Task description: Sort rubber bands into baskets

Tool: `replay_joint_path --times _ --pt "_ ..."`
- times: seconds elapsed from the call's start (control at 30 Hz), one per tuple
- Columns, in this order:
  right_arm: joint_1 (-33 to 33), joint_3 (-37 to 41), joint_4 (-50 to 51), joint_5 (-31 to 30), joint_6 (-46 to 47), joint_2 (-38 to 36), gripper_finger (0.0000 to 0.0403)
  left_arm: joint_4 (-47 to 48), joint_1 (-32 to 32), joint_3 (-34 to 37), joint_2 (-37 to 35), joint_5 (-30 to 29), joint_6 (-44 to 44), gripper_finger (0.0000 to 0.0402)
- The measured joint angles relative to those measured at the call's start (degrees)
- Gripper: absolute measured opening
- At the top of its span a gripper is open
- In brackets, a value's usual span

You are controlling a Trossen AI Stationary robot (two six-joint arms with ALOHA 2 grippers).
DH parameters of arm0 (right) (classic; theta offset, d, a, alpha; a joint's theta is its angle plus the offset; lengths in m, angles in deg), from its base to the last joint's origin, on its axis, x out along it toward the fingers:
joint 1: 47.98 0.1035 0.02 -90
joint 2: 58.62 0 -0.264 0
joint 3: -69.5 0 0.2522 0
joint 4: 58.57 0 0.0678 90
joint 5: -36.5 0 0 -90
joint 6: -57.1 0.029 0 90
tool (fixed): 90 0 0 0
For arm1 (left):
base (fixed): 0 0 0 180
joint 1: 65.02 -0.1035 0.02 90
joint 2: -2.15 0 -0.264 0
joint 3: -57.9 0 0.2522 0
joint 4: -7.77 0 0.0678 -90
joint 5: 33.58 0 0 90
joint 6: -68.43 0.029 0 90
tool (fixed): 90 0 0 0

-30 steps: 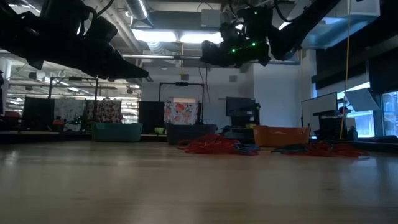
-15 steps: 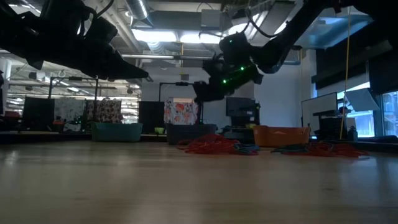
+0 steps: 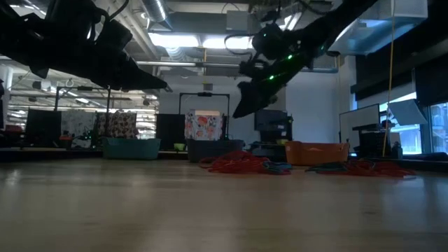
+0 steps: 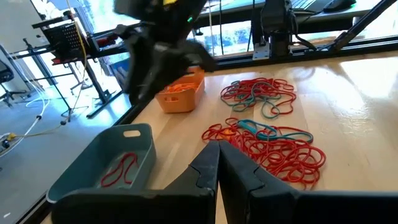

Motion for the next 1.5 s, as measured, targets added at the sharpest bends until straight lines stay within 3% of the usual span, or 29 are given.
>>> replay_joint_path --times 0.13,0.23,0.47,0.73,0.87,1.17,1.33,1.5 --pt "3.4 0.0 6.6 9.2 0.2 -1.0 0.019 -0.1 0.0 0.0 0.0 0.0 -0.1 0.0005" --pt "7.1 0.0 6.6 11.9 0.2 0.3 0.019 -0.2 0.0 0.0 0.0 0.0 -0.2 0.0005" --pt "13.3 0.0 4.6 7.6 -1.7 5.9 0.0191 -0.3 0.0 0.0 0.0 0.0 -0.3 0.0005" --pt "13.5 0.1 4.9 5.8 -1.4 9.5 0.0186 -0.3 0.0 0.0 0.0 0.0 -0.3 0.0005" --pt "13.4 0.1 3.8 3.6 -1.4 9.5 0.0149 -0.3 0.0 0.0 0.0 0.0 -0.2 0.0005" --pt "13.4 0.0 6.4 7.0 -1.1 9.5 0.004 -0.3 0.0 0.0 0.0 0.0 -0.2 0.0005" --pt "13.4 0.0 6.4 4.4 -1.3 9.5 0.0007 -0.3 0.0 0.0 0.0 0.0 -0.2 0.0005" --pt "14.8 0.1 4.7 0.4 -2.3 9.2 0.0007 -0.3 0.0 0.0 0.0 0.0 -0.2 0.0005"
